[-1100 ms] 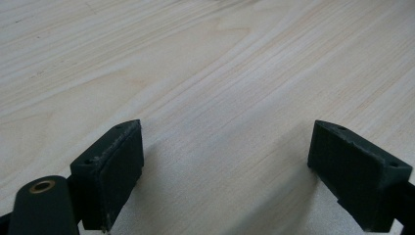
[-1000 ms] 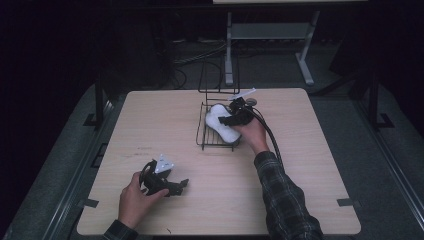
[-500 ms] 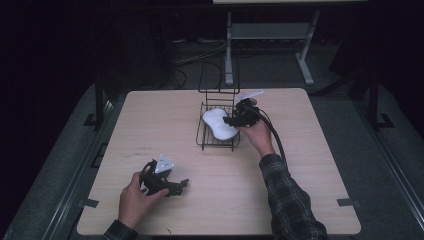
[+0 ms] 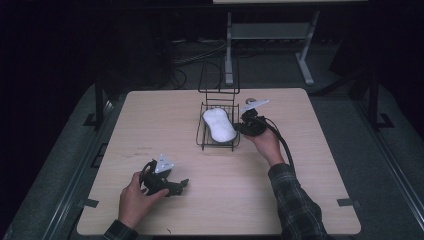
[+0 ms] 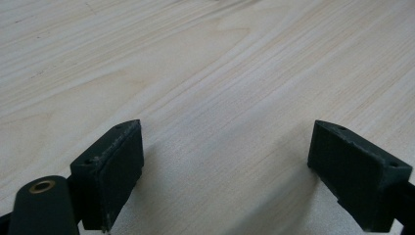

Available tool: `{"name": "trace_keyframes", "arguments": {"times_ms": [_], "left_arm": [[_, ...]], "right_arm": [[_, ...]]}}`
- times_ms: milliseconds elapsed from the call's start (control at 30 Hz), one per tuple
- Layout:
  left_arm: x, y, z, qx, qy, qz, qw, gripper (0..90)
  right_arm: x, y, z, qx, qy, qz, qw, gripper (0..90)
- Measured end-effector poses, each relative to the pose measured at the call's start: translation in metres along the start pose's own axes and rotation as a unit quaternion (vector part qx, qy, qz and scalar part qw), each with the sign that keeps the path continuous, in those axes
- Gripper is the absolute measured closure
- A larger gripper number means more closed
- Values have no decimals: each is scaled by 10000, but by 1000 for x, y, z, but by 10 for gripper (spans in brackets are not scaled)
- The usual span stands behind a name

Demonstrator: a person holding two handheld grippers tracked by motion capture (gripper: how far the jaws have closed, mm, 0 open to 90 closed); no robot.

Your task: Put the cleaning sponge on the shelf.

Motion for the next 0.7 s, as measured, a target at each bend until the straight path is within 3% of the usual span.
{"name": "trace_keyframes", "arguments": {"times_ms": [200, 700], "left_arm": [[0, 0, 0, 7, 9, 5, 10000, 125], [0, 0, 0, 8, 1, -2, 10000, 125]], "right_arm": [[-6, -7, 6, -64, 12, -123, 9999, 899], [-30, -17, 0, -51, 189, -393, 9990, 899]]}}
Point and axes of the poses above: each handheld gripper's, and its own axes: y roughly backward along the jaws, z roughly out of its underside, x roughly to its right, the point moved 6 cm from there along -y, roughly forward along the jaws, and after that the axes turned 2 degrees about -x, right-handed, at the moved point
